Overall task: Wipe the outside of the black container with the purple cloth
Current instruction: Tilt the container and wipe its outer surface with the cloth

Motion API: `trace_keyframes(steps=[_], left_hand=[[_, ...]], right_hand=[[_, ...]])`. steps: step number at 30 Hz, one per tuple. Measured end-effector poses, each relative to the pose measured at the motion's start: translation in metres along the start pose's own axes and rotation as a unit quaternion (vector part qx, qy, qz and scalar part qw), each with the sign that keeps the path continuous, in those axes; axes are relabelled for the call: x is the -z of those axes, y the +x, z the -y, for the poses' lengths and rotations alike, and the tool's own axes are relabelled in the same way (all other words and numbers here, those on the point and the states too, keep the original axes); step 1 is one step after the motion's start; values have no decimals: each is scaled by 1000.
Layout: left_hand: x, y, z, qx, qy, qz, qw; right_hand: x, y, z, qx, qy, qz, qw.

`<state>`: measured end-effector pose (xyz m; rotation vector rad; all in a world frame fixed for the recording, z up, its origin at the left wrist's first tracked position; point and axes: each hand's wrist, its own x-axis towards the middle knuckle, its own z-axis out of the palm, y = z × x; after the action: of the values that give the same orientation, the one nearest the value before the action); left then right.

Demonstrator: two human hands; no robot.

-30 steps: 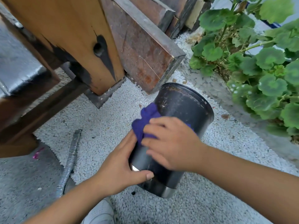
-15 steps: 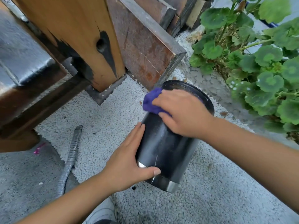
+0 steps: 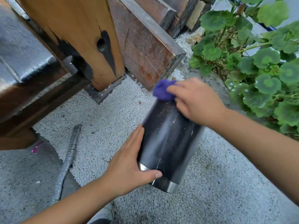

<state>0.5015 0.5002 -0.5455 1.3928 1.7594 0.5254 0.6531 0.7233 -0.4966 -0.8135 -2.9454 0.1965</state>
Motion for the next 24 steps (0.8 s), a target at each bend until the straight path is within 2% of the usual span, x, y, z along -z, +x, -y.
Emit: trace_keyframes(steps=[3, 8, 11, 14, 17, 19, 21, 24], left_hand=[[1, 1, -2, -8, 14, 2, 1000], [-3, 2, -2, -16, 3, -28, 999], [-2, 6, 0, -26, -21, -40, 999], [-2, 7, 6, -56, -77, -58, 994], [-4, 5, 14, -24, -151, -38, 987], [-4, 7, 19, -27, -185, -30, 982], [-2, 9, 21, -62, -172, -41, 982], [-1, 10, 26, -65, -122, -34, 990]], right_hand=[[-4, 1, -23, -34, 15, -58, 998], [-21, -25, 2, -33, 121, -122, 984], [-30, -47, 32, 14, 151, -99, 983], [-42, -76, 70, 116, 187, -50, 974], [-44, -93, 88, 185, 200, -29, 962], [-36, -82, 84, 198, 202, 0, 959], [-23, -61, 72, 141, 224, -2, 964], [-3, -24, 42, -31, 263, -107, 958]])
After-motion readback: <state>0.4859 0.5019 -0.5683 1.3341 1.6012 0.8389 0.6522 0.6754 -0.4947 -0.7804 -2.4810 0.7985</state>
